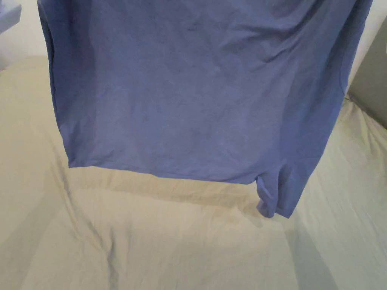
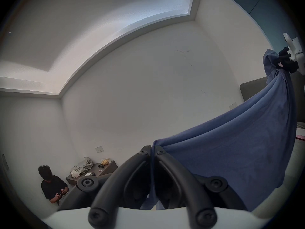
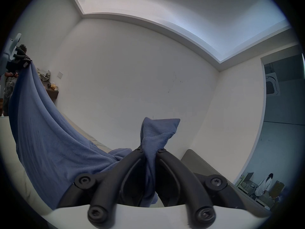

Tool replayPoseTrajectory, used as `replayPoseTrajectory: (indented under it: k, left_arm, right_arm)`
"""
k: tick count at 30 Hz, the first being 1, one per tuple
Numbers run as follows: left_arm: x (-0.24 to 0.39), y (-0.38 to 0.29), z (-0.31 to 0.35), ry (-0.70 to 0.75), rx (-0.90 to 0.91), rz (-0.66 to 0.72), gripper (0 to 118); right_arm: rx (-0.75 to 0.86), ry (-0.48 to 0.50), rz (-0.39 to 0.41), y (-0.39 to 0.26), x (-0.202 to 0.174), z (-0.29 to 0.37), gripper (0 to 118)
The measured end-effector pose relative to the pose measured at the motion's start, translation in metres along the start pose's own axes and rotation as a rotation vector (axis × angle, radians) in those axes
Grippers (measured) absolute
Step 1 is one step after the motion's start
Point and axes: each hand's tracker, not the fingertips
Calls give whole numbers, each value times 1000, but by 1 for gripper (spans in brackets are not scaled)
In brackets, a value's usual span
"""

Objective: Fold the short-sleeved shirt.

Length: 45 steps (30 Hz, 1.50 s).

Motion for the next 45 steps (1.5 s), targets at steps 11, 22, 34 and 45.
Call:
replayPoseTrajectory:
  k: [11,22,34,45]
  left_arm:
    - [39,-116,-40,-54,-141,-70,0]
    - [113,-336,64,-223,-454,-202,0]
    - [141,-477,266,-543,-822,-436,0]
    - [138,-453,364,-662,-856,-469,0]
  right_arm:
    - [-103,127,18,-105,-73,-15,10]
    - [-319,418,105,-284,-176,94,10]
    - [-564,837,590,-393,-232,303,10]
    - [-886,909,476,-387,-195,367,10]
